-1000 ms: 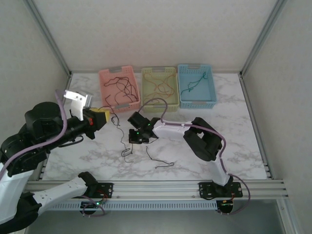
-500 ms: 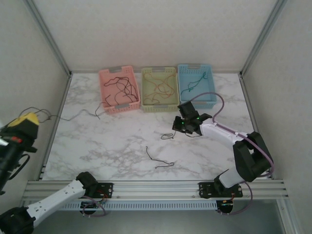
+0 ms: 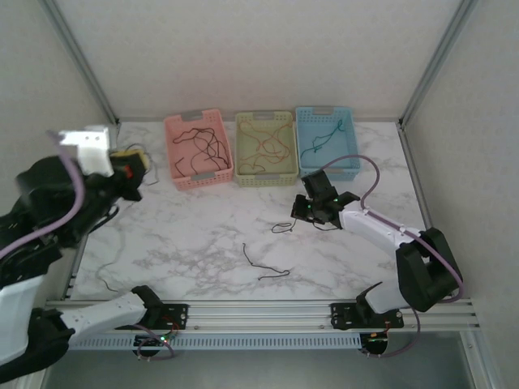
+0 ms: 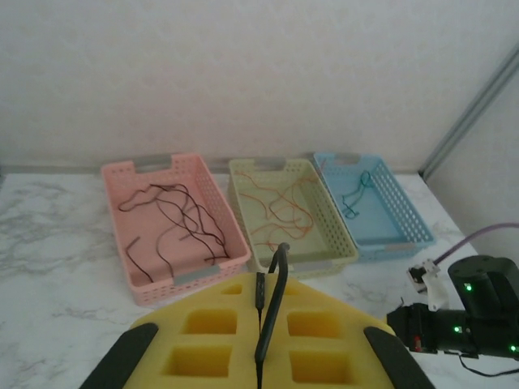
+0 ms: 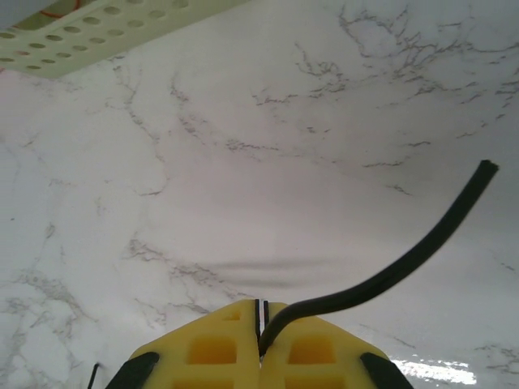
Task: Untangle the cables
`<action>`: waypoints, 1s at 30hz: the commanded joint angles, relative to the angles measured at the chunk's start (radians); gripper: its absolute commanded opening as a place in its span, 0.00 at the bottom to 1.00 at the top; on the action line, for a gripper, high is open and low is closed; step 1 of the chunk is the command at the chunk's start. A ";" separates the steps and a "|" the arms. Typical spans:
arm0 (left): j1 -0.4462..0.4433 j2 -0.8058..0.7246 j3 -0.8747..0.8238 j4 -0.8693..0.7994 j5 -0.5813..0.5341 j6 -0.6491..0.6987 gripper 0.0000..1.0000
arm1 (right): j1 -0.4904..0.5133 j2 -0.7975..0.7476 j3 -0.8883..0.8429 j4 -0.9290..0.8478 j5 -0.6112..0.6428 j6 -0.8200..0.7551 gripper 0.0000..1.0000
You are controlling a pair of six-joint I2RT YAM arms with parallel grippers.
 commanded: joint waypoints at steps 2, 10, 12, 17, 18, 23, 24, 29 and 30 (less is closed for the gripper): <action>-0.005 0.067 0.090 0.039 0.150 -0.001 0.00 | -0.002 -0.065 -0.018 0.001 -0.027 -0.015 0.00; 0.003 0.124 0.104 0.099 0.385 0.039 0.00 | -0.002 -0.156 -0.033 -0.030 -0.021 -0.021 0.00; 0.003 0.129 0.094 0.115 0.421 0.045 0.00 | -0.003 -0.173 -0.037 -0.031 -0.020 -0.022 0.00; 0.003 0.153 0.095 0.124 0.464 0.055 0.00 | -0.003 -0.189 -0.036 -0.039 -0.016 -0.032 0.00; 0.003 0.156 0.096 0.127 0.472 0.060 0.00 | -0.003 -0.189 -0.035 -0.041 -0.016 -0.033 0.00; 0.037 0.220 0.129 0.109 0.407 0.083 0.00 | -0.002 -0.194 -0.036 -0.042 -0.020 -0.036 0.00; 0.052 0.239 0.141 0.101 0.400 0.087 0.00 | -0.002 -0.192 -0.036 -0.043 -0.020 -0.037 0.00; 0.123 0.309 0.174 0.130 0.363 0.096 0.00 | -0.003 -0.190 -0.045 -0.040 -0.027 -0.038 0.00; 0.138 0.323 0.184 0.139 0.347 0.094 0.00 | -0.003 -0.191 -0.048 -0.041 -0.027 -0.038 0.00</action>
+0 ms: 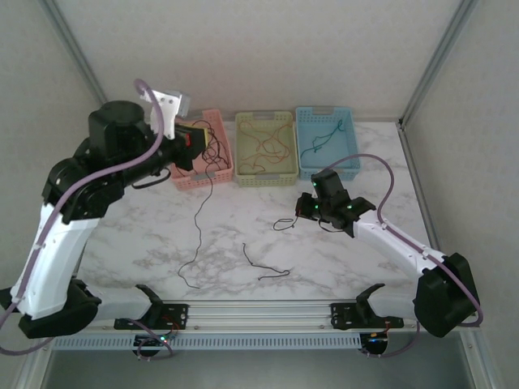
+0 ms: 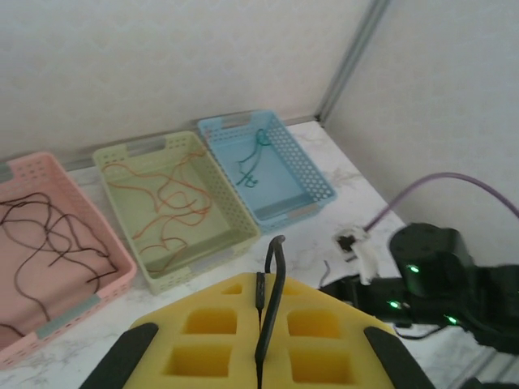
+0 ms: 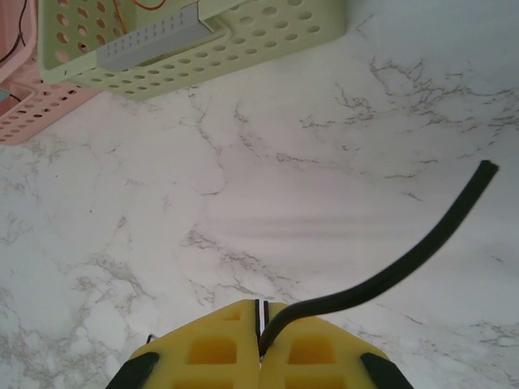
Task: Untangle the cables
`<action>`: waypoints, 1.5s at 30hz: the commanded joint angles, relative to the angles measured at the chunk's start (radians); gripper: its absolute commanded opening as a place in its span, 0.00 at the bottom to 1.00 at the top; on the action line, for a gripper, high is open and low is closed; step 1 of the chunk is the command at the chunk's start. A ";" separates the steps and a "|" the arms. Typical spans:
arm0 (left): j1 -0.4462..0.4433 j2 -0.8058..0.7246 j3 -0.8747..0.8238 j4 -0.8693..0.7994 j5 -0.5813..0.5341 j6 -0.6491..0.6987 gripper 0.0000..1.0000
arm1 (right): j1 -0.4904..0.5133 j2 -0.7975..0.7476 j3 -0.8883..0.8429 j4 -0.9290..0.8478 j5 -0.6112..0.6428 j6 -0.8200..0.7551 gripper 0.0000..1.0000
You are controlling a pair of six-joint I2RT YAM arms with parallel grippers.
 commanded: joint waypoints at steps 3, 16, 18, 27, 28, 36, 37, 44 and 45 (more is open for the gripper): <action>0.072 0.065 0.078 0.052 -0.109 0.040 0.00 | -0.003 -0.025 -0.024 -0.021 -0.017 -0.021 0.00; 0.291 0.260 0.149 0.181 -0.288 0.042 0.00 | -0.003 -0.069 -0.052 -0.052 -0.004 -0.031 0.00; 0.314 0.302 0.158 0.178 -0.256 0.038 0.00 | -0.002 -0.074 -0.054 -0.054 -0.004 -0.031 0.00; 0.413 0.397 -0.073 0.316 -0.087 -0.019 0.00 | -0.003 -0.084 -0.063 -0.058 0.000 -0.031 0.00; 0.421 0.407 -0.097 0.321 -0.067 -0.024 0.00 | -0.003 -0.083 -0.064 -0.058 -0.002 -0.033 0.00; 0.445 0.407 -0.182 0.376 0.019 -0.065 0.00 | -0.003 -0.081 -0.062 -0.063 -0.002 -0.035 0.00; 0.446 0.418 -0.164 0.362 0.035 -0.063 0.00 | -0.003 -0.083 -0.062 -0.061 -0.003 -0.036 0.00; 0.458 0.493 -0.108 0.266 0.027 -0.069 0.21 | -0.002 -0.096 -0.070 -0.056 -0.009 -0.021 0.00; 0.462 0.500 -0.110 0.259 0.030 -0.077 0.35 | -0.003 -0.102 -0.068 -0.062 -0.008 -0.022 0.00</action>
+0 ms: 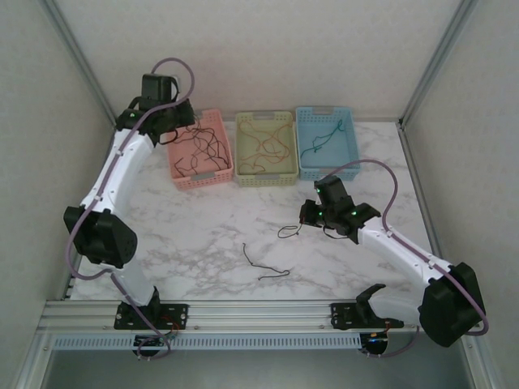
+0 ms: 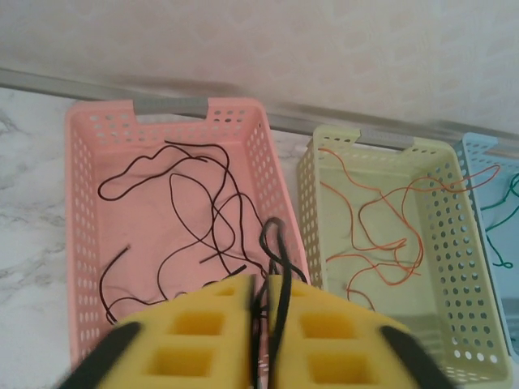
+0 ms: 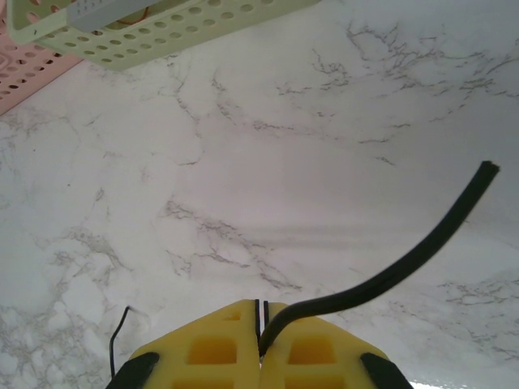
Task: Untangle the cables
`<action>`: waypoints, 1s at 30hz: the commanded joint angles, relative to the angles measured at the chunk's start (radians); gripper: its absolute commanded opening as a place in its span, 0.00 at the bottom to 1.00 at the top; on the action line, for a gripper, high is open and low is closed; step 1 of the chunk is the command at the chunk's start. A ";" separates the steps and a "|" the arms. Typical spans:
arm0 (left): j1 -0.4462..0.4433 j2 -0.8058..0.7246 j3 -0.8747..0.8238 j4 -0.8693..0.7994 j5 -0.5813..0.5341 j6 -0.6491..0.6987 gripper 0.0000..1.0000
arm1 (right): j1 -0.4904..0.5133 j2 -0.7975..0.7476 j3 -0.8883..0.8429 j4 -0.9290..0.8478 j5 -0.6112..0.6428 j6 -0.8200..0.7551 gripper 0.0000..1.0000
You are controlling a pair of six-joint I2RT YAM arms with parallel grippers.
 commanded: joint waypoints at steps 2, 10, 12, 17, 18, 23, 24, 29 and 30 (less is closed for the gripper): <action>0.025 0.038 0.021 -0.065 0.016 -0.039 0.56 | -0.003 -0.043 -0.011 -0.027 -0.007 -0.003 0.00; 0.024 -0.121 0.005 -0.125 0.018 -0.062 0.74 | -0.003 -0.078 0.024 -0.053 -0.014 -0.015 0.00; 0.024 -0.213 -0.051 -0.126 0.036 -0.067 0.74 | -0.003 -0.090 0.025 -0.042 -0.022 -0.017 0.00; 0.024 -0.524 -0.291 -0.112 0.083 -0.073 0.77 | -0.002 -0.114 0.028 0.010 -0.057 -0.037 0.00; 0.023 -0.574 -0.333 -0.118 0.090 -0.071 0.78 | -0.002 -0.111 0.033 0.023 -0.065 -0.042 0.00; 0.023 -0.800 -0.537 -0.179 0.128 -0.038 0.78 | 0.016 -0.044 0.131 0.061 -0.087 -0.081 0.00; 0.024 -0.844 -0.572 -0.198 0.128 -0.034 0.78 | 0.020 -0.022 0.160 0.063 -0.088 -0.088 0.00; 0.024 -1.005 -0.710 -0.249 0.142 -0.039 0.79 | 0.048 0.069 0.273 0.077 -0.089 -0.107 0.00; 0.023 -1.030 -0.727 -0.261 0.143 -0.039 0.79 | 0.054 0.079 0.284 0.085 -0.089 -0.111 0.00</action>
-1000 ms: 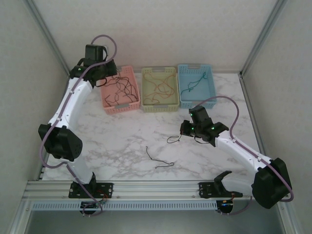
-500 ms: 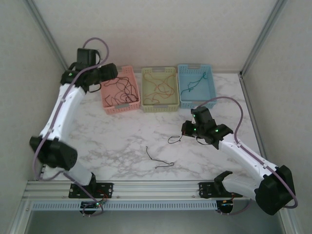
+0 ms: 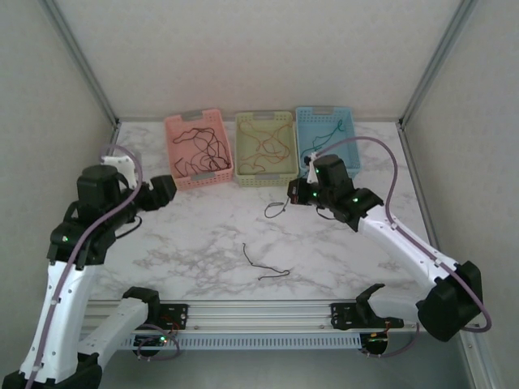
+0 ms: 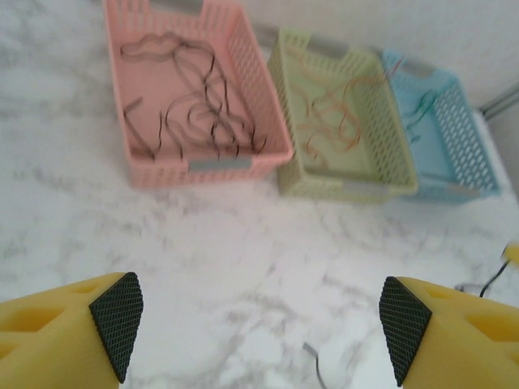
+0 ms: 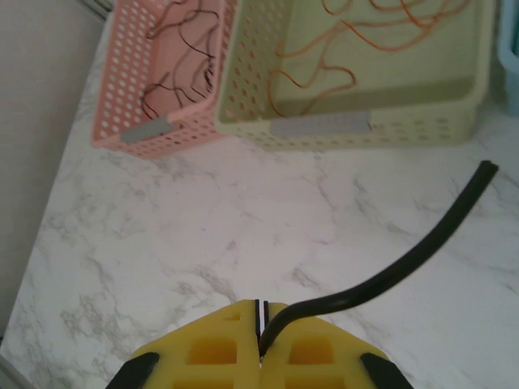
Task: Untangle the cables
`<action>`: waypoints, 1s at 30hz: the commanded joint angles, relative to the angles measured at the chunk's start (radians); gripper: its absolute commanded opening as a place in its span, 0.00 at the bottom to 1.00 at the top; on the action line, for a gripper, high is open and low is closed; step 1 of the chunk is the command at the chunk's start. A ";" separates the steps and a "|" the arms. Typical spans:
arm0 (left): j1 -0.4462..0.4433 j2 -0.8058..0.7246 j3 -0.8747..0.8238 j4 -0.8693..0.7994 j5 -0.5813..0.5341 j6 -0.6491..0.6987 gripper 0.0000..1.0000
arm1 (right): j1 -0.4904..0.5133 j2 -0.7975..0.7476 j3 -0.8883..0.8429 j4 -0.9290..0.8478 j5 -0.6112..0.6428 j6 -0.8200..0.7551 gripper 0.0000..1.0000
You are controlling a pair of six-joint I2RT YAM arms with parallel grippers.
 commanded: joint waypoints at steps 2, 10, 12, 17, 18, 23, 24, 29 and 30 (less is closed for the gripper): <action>0.003 -0.097 -0.068 -0.062 0.036 0.010 0.80 | 0.030 0.038 0.059 0.044 -0.013 -0.035 0.00; 0.004 -0.127 -0.143 0.038 0.410 -0.050 0.78 | 0.082 0.022 0.038 0.075 -0.030 -0.056 0.00; -0.002 -0.122 -0.175 0.133 0.544 -0.118 0.77 | 0.087 0.003 0.027 0.100 -0.057 -0.048 0.00; -0.093 -0.074 -0.217 0.291 0.600 -0.206 0.79 | 0.131 -0.053 -0.017 0.198 -0.123 -0.103 0.00; -0.127 -0.051 -0.208 0.288 0.587 -0.197 0.79 | 0.137 -0.057 -0.020 0.206 -0.130 -0.109 0.00; -0.309 0.031 -0.188 0.274 0.485 -0.149 0.78 | 0.201 -0.068 -0.027 0.245 -0.204 -0.179 0.00; -0.333 0.044 -0.189 0.269 0.463 -0.143 0.78 | 0.210 -0.073 -0.034 0.259 -0.221 -0.194 0.00; -0.402 0.086 -0.210 0.298 0.434 -0.147 0.71 | 0.242 -0.103 -0.075 0.326 -0.284 -0.239 0.00; -0.411 0.087 -0.214 0.306 0.440 -0.146 0.69 | 0.246 -0.107 -0.080 0.333 -0.290 -0.246 0.00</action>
